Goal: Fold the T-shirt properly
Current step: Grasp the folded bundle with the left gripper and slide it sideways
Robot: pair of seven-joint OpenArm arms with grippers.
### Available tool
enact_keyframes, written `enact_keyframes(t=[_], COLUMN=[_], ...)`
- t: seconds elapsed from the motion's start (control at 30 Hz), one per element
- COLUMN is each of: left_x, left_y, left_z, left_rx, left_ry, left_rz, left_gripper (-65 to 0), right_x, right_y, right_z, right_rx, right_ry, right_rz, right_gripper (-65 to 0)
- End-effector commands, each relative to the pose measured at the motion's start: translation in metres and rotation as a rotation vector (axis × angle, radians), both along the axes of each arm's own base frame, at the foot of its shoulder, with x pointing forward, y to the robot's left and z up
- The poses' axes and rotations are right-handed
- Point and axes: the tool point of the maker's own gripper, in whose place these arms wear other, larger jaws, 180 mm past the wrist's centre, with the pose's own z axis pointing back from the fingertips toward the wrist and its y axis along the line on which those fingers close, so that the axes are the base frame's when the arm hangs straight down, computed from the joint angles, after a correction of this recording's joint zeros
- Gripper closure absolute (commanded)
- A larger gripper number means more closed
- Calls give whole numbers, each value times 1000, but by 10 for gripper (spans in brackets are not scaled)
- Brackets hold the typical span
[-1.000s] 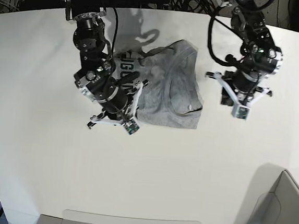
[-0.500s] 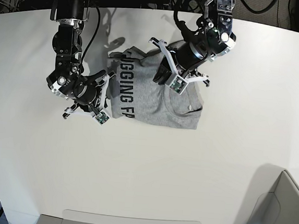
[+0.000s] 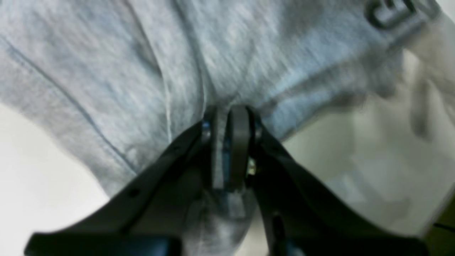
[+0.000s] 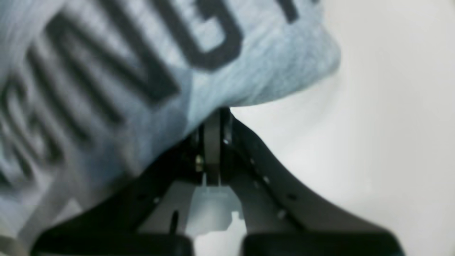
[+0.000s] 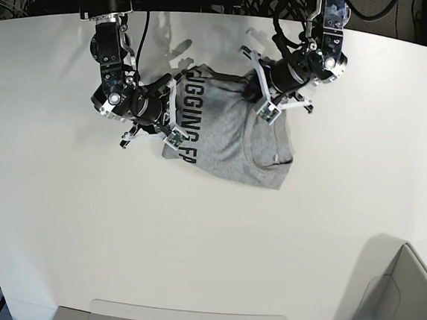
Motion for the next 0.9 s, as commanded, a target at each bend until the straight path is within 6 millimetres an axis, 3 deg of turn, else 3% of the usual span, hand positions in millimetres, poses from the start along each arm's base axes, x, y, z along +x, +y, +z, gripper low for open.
enact_keyframes(t=[0.0,0.13,0.27,0.43,0.53,0.63,0.77,0.87], left_x=[22,48,73,84,83,66,52,37], left_y=[9,28,38,37,32,8,-24,-42], left_z=[19,36,57,80,104,108,97,81], left_rx=[-6,20,42,34,-2,-79,-151,-172], left_ry=[-82,-145,-215,-280,-344,-344,-287,-228], left_rz=[26,56,60,66,99,116,97,60], left_gripper=[-63,-64,-64,-63,-62,-62,-62,-62], right_x=[-20,-48,-66,-61,-38,-8,21,32], right_y=[7,43,76,95,80,43,4,-10], right_z=[-12,-19,-12,20,54,82,93,83], right_rx=[-26,15,53,114,144,137,94,69], right_ry=[57,99,95,8,-99,-202,-258,-235], right_rz=[49,125,204,222,147,20,-86,-112], right_gripper=[0,0,0,0,0,0,0,0])
